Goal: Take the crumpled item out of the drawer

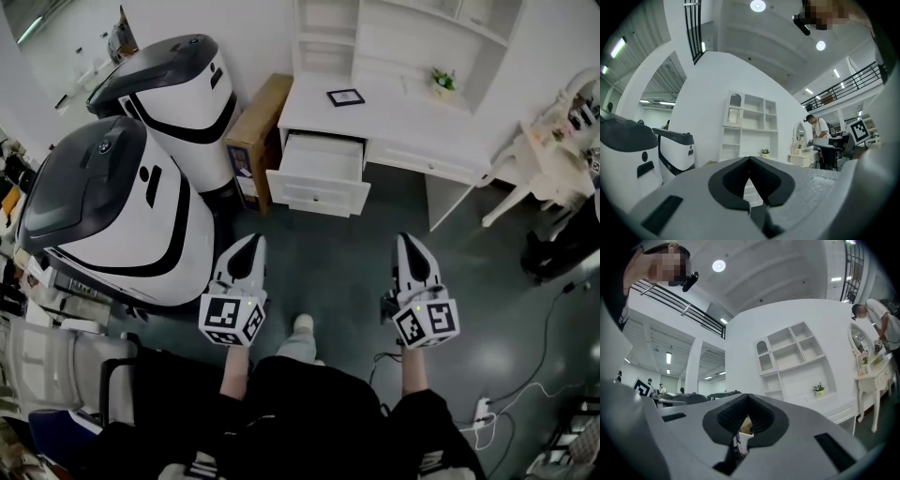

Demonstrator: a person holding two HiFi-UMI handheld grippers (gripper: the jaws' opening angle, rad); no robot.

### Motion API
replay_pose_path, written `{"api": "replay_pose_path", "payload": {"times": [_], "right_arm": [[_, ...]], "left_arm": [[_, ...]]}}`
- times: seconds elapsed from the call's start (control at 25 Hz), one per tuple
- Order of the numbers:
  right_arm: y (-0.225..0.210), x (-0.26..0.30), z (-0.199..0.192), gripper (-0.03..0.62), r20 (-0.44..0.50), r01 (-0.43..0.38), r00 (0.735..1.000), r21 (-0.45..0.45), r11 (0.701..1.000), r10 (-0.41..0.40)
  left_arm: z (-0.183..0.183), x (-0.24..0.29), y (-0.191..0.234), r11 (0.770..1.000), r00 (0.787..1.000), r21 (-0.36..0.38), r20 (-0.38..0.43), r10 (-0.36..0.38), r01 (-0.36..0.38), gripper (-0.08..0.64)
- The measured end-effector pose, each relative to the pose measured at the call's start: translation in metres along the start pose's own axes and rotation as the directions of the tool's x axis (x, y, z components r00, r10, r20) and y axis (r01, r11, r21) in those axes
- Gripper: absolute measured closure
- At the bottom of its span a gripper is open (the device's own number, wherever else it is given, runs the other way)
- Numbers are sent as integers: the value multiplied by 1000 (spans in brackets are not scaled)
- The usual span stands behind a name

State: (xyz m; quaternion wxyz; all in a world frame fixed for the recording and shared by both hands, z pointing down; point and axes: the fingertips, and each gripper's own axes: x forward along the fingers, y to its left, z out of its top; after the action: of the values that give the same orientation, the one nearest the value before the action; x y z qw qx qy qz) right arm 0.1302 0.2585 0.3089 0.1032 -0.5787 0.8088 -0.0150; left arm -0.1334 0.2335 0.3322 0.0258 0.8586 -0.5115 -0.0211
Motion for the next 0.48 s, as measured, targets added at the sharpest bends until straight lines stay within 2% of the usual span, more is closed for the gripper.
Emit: {"api": "replay_pose_path", "payload": {"times": [0.48], "right_arm": [[-35,103,-15,600,-23,33,999,-26,999,-34]], "left_arm": [[5,111,42,997,997,-15,8,-71,71,561]]}}
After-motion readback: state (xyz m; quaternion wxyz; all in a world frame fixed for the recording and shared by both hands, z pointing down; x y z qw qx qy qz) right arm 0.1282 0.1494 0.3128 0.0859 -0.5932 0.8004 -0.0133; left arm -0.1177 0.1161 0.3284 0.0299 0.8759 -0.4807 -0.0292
